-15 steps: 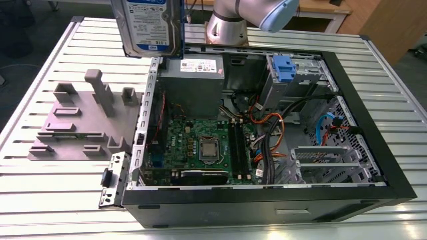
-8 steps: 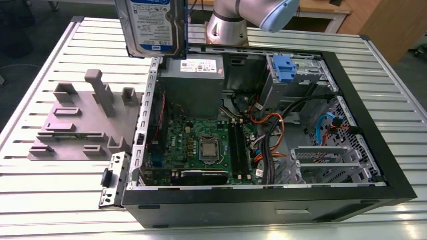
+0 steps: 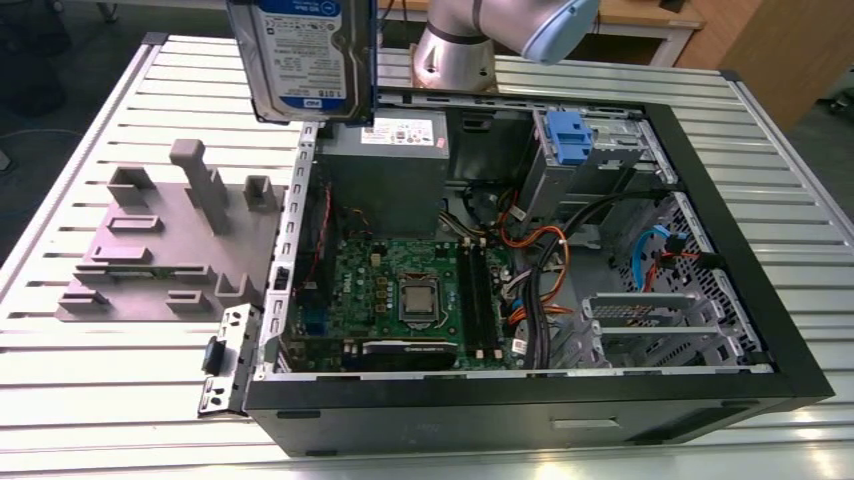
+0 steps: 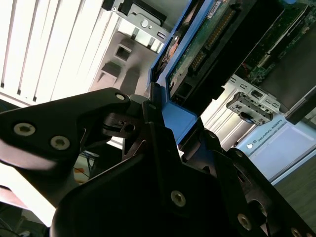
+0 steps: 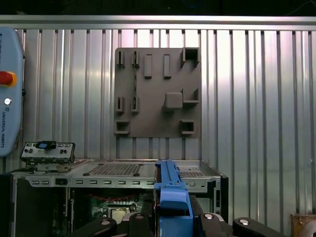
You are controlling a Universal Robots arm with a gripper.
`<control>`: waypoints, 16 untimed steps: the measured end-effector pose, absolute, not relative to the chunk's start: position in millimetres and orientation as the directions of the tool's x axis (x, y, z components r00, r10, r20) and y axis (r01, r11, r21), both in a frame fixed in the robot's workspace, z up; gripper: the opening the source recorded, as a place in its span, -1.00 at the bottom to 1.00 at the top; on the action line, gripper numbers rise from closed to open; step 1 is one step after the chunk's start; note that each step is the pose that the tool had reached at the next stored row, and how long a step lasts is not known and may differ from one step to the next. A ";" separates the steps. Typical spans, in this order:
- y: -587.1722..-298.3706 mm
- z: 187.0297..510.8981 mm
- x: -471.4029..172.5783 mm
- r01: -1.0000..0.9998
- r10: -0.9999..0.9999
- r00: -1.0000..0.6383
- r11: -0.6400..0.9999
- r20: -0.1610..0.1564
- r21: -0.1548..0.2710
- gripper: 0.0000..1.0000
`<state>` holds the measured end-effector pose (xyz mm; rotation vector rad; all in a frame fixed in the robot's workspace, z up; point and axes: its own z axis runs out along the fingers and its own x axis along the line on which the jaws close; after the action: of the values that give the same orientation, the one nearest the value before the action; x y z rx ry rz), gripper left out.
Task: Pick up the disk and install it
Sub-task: 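Pick up the disk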
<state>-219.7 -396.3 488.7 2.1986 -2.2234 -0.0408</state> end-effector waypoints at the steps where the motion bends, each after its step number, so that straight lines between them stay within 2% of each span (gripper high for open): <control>1: -398.3 488.7 -219.6 -1.000 -1.000 -0.011 0.011 -0.008 0.029 -0.27; 16: -404.0 488.7 -181.0 -1.000 -1.000 -0.011 0.011 -0.008 0.029 -0.27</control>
<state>-181.0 -404.0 488.7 2.1986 -2.2236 -0.0409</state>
